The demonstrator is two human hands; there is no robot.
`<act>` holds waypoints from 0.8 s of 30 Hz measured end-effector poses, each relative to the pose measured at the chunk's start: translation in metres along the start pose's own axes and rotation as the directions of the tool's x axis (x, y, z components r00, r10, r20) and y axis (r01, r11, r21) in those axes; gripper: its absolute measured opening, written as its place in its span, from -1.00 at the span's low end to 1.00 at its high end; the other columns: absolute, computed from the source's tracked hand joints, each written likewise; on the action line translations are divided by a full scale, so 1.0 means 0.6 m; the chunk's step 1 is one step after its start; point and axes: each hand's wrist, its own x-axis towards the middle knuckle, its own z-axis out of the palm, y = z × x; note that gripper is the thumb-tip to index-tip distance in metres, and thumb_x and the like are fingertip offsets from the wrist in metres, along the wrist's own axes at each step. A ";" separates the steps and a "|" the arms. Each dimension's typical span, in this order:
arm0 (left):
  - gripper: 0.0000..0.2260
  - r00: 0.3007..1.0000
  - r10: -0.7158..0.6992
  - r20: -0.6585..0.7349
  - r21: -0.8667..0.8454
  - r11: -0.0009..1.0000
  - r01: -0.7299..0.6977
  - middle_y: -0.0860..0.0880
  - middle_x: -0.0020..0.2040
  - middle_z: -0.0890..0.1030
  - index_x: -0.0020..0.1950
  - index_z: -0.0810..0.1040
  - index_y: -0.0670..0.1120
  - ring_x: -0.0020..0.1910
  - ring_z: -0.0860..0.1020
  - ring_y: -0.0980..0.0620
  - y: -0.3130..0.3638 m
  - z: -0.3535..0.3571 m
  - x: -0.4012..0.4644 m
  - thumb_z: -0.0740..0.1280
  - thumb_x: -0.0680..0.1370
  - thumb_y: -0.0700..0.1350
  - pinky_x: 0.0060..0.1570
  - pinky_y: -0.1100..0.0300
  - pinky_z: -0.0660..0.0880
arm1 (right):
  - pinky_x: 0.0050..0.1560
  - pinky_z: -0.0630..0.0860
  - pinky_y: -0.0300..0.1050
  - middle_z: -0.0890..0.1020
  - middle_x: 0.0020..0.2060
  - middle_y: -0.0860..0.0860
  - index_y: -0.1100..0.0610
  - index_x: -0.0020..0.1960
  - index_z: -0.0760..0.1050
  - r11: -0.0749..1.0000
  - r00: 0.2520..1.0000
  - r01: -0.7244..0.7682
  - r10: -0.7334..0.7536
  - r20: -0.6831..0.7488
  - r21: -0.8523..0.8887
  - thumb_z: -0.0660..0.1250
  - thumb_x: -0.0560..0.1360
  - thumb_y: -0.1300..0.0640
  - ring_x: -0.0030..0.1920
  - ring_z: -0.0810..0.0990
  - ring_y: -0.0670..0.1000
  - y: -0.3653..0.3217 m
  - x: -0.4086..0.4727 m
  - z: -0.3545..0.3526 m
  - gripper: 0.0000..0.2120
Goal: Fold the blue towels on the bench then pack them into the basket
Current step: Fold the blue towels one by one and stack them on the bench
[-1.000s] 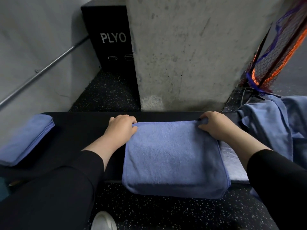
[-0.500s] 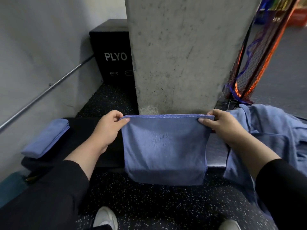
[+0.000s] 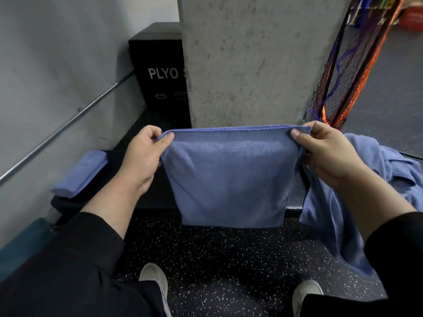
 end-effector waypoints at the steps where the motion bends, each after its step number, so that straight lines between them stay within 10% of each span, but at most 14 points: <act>1: -0.81 1.000 -0.002 -0.004 0.011 1.000 0.002 0.03 -0.29 0.44 -0.28 0.48 0.13 -0.26 0.37 0.07 0.000 -0.001 0.001 0.44 0.47 0.04 -0.25 0.08 0.33 | -0.34 0.53 -0.22 0.61 -0.32 -0.02 0.09 -0.14 0.46 1.000 1.000 -0.005 0.005 0.000 -0.027 0.38 0.56 0.17 -0.31 0.56 -0.07 0.004 0.001 -0.002 -0.86; 20: -0.80 0.967 -0.215 0.136 0.165 0.968 0.191 -0.05 -0.15 0.62 -0.11 0.66 -0.04 -0.14 0.54 0.02 -0.044 0.008 0.081 0.30 0.66 -0.07 -0.17 0.14 0.43 | -0.11 0.40 0.07 0.57 -0.18 0.15 0.11 -0.05 0.58 0.985 0.985 -0.126 0.111 -0.132 -0.115 0.49 0.46 0.00 -0.14 0.51 0.10 0.068 0.093 0.000 -0.80; 24: -0.84 0.987 -0.159 0.039 0.297 0.944 0.140 -0.05 0.07 0.61 0.14 0.64 0.01 0.05 0.53 -0.02 -0.082 0.038 0.210 0.27 0.66 -0.04 0.04 0.07 0.47 | -0.41 0.38 -0.24 0.47 -0.41 0.01 0.10 -0.25 0.46 0.863 0.975 -0.128 0.018 -0.223 -0.488 0.47 0.49 -0.06 -0.39 0.41 0.01 0.100 0.212 0.008 -0.70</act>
